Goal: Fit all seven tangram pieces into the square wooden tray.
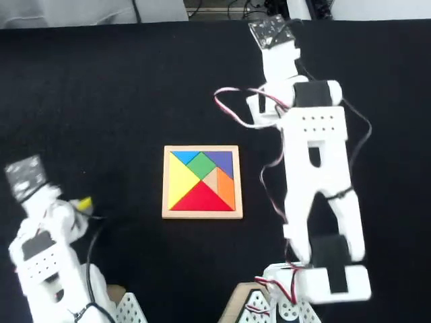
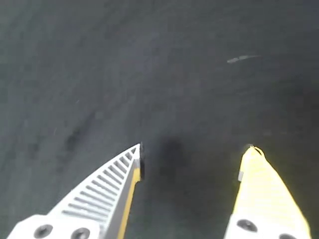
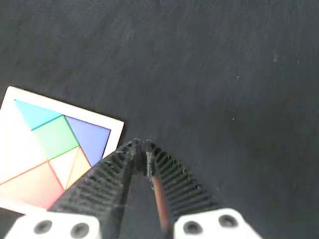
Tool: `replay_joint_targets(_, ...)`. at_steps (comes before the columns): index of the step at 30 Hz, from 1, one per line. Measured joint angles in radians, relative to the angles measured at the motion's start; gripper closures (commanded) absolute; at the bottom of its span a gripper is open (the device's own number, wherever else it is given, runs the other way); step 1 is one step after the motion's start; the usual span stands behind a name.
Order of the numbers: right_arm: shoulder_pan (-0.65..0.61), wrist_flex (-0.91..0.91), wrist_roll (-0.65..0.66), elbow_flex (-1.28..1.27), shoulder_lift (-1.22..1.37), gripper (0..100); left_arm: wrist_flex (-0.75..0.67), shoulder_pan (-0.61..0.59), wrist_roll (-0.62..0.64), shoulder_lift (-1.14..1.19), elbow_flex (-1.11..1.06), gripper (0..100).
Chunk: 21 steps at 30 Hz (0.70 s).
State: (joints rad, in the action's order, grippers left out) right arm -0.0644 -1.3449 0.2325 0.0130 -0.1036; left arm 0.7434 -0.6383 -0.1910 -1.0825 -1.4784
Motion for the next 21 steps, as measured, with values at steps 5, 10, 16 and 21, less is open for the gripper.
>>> replay_joint_targets(5, 0.003, 0.000, 0.000, -0.046, -0.095, 98.7, 0.021, 0.166, 0.000, -0.037, 0.212, 69)
replay_joint_targets(10, 0.009, 0.002, 0.000, -0.043, -0.207, 98.6, 0.021, 0.318, 0.000, -0.163, 0.473, 69)
replay_joint_targets(16, 0.009, 0.060, -0.006, -0.038, -0.413, 98.6, 0.021, 0.503, 0.000, -0.387, 0.621, 69)
replay_joint_targets(21, 0.008, 0.066, -0.006, -0.038, -0.605, 98.6, 0.021, 0.537, 0.000, -0.548, 0.634, 69)
